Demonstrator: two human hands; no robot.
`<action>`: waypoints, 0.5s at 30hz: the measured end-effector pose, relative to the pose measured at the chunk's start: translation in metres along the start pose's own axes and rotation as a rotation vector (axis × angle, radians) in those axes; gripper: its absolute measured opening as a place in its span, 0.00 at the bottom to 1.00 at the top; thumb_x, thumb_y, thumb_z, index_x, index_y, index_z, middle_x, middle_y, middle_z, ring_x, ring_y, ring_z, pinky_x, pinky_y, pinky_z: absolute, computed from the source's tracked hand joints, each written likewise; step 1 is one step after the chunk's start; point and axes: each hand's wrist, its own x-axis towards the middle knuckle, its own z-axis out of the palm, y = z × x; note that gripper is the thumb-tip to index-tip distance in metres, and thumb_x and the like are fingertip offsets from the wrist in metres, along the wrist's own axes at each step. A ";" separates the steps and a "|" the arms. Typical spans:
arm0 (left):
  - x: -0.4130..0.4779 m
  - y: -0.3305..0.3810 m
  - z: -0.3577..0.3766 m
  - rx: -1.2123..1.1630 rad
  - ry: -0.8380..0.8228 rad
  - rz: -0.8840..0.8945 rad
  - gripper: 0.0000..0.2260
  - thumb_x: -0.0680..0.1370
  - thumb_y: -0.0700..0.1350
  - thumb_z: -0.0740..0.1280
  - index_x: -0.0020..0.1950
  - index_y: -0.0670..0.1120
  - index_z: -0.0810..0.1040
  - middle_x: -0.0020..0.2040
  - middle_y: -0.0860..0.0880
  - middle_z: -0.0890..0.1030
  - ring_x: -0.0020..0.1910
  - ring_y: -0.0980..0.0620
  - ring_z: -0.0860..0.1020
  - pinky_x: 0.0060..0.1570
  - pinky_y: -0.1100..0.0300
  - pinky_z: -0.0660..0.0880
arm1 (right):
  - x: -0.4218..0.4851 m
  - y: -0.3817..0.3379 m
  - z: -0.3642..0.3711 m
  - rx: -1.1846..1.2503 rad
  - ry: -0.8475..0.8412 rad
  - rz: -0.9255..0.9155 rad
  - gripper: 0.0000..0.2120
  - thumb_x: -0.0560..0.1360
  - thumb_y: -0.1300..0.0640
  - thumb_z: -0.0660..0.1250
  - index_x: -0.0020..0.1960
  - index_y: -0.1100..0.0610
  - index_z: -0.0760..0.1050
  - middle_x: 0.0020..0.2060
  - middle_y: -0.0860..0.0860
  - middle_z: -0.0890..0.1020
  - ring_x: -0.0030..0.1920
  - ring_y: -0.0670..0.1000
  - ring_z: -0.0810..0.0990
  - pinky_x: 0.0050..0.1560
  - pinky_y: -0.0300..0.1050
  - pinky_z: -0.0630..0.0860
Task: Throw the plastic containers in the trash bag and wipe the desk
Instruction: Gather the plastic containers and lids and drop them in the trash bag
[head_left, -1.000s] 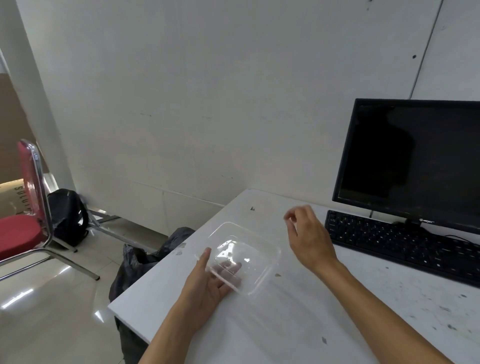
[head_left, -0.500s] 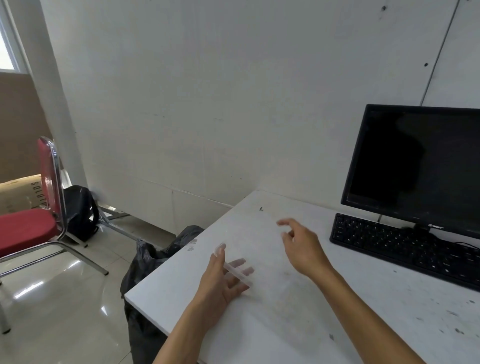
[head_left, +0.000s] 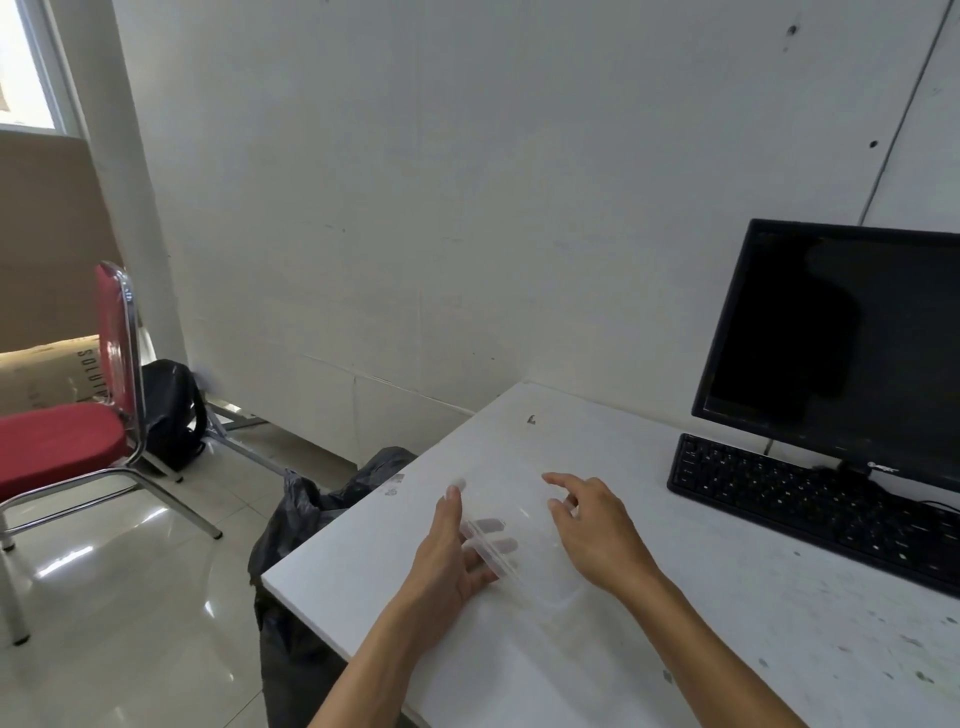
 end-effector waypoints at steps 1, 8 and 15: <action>-0.001 0.000 -0.001 0.005 -0.015 0.002 0.14 0.81 0.60 0.58 0.65 0.60 0.70 0.61 0.36 0.78 0.54 0.38 0.83 0.49 0.47 0.82 | -0.002 -0.001 0.002 -0.027 -0.002 -0.001 0.18 0.84 0.50 0.57 0.73 0.42 0.69 0.60 0.48 0.74 0.55 0.47 0.76 0.56 0.44 0.75; 0.001 -0.009 -0.007 -0.029 -0.021 0.057 0.25 0.85 0.46 0.58 0.79 0.59 0.53 0.59 0.37 0.80 0.54 0.37 0.83 0.48 0.46 0.81 | -0.002 -0.002 0.005 0.012 -0.046 -0.006 0.20 0.83 0.47 0.56 0.75 0.35 0.65 0.64 0.48 0.77 0.60 0.49 0.77 0.62 0.49 0.75; -0.006 -0.003 -0.006 -0.059 -0.048 0.021 0.08 0.84 0.42 0.60 0.60 0.53 0.72 0.59 0.38 0.82 0.53 0.37 0.84 0.60 0.38 0.76 | -0.011 0.002 -0.016 0.344 -0.314 0.060 0.23 0.83 0.47 0.58 0.74 0.29 0.57 0.54 0.53 0.81 0.38 0.53 0.87 0.44 0.44 0.82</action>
